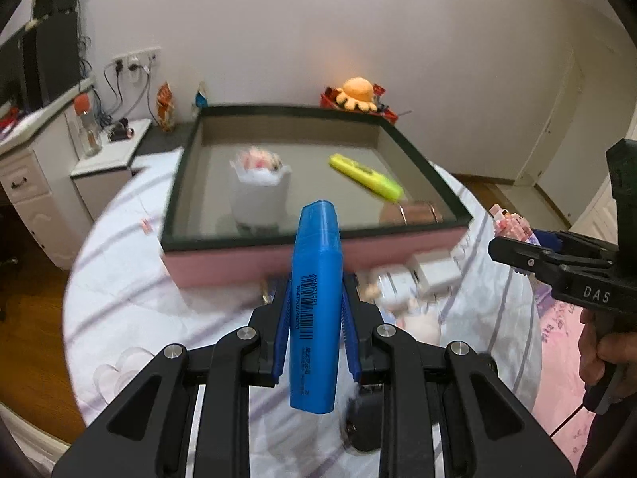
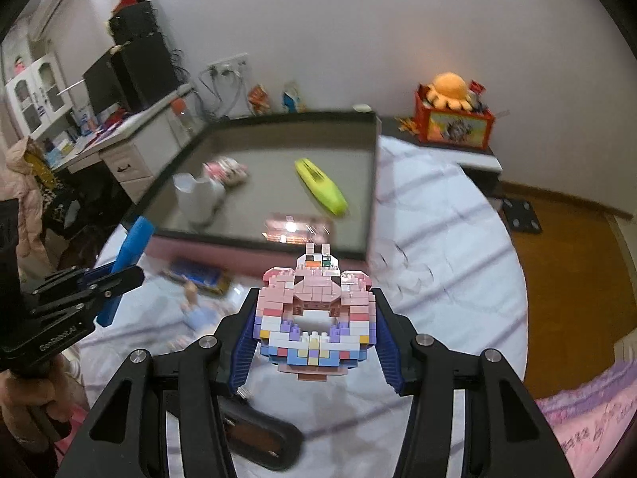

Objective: Organize rigid objects
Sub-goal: 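Carry the blue marker and block ring into the box and release both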

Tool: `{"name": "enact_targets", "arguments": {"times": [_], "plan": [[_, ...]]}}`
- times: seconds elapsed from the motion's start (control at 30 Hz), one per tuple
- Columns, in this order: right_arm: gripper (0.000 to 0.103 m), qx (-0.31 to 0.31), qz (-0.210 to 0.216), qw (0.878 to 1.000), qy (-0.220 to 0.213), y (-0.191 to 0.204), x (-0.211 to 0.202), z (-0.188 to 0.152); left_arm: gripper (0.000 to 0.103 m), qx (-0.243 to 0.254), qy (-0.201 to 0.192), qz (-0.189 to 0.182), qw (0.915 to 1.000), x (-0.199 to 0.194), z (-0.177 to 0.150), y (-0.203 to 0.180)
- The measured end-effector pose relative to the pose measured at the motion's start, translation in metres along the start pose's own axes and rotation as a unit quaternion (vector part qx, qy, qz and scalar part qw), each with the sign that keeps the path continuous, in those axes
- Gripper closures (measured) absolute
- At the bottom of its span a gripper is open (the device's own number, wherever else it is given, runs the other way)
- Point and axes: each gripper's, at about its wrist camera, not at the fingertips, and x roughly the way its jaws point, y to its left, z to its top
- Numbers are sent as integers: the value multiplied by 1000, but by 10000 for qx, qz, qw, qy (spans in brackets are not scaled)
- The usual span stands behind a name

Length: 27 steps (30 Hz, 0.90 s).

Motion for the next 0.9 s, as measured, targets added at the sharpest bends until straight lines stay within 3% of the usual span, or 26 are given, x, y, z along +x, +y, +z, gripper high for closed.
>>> {"name": "enact_targets", "arguments": {"times": [0.27,0.4,0.6,0.9], "plan": [[50,-302,109,9993,-212,21,15,61,80,105,-358,183,9991,-4,57,3],[50,-319,115,9993,-155,19,37,86,80,76,-376,100,9992,15,87,9],[50,-197,140,9996,173,10,83,105,79,107,-151,98,9998,60,113,13],[50,-240,65,9979,592,4,130,107,78,100,328,100,9994,111,115,13]]}}
